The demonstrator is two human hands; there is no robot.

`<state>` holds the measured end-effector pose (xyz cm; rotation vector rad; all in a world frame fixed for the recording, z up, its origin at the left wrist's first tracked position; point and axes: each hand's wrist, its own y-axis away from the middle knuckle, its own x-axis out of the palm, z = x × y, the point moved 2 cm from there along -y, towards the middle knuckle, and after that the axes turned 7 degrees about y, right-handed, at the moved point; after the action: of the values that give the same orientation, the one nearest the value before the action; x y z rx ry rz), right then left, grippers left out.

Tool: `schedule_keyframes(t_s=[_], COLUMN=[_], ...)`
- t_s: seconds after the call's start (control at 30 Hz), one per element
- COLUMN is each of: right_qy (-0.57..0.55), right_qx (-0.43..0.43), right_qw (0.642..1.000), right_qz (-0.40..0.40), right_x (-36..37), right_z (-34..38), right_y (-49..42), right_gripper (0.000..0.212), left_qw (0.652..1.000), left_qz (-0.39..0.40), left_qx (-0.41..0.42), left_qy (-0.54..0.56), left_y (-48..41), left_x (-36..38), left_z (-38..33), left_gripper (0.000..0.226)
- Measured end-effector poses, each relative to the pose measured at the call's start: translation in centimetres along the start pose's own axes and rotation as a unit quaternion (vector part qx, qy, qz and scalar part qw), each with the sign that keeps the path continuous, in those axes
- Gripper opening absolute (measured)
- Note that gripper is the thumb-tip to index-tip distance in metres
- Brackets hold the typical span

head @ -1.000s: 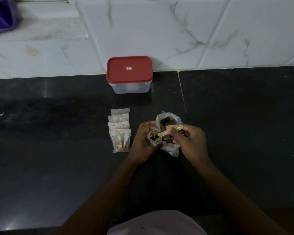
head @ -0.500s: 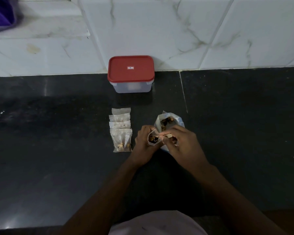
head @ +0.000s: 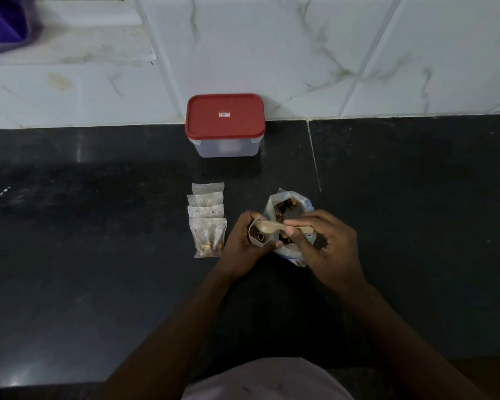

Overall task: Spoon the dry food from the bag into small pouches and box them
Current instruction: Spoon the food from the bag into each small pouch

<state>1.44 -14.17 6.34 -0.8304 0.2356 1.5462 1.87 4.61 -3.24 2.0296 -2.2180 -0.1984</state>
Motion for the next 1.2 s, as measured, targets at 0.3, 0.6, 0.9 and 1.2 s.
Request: schedule_keyframes(t_s=[0.3, 0.6, 0.9, 1.2], right_qy=[0.04, 0.13, -0.011, -0.004], right_qx=[0.12, 0.081, 0.27, 0.296], right_qw=[0.991, 0.982, 0.958, 0.95], right_qz=[-0.047, 0.109, 0.099, 0.098], right_x=[-2.4, -0.1, 0.3, 0.8], right_z=[-3.9, -5.8, -7.0, -7.5], right_y=[-1.7, -4.1, -3.0, -2.3], right_gripper=[0.014, 0.018, 0.023, 0.021], left_qw=[0.999, 0.997, 0.995, 0.992], left_qz=[-0.019, -0.033, -0.032, -0.017], left_qx=[0.013, 0.005, 0.005, -0.009], left_qy=[-0.05, -0.068, -0.098, -0.124], left_y=[0.4, 0.5, 0.6, 0.4], left_x=[-0.1, -0.4, -0.5, -0.8], left_z=[-0.2, -0.4, -0.4, -0.2], left_gripper=[0.055, 0.057, 0.053, 0.052])
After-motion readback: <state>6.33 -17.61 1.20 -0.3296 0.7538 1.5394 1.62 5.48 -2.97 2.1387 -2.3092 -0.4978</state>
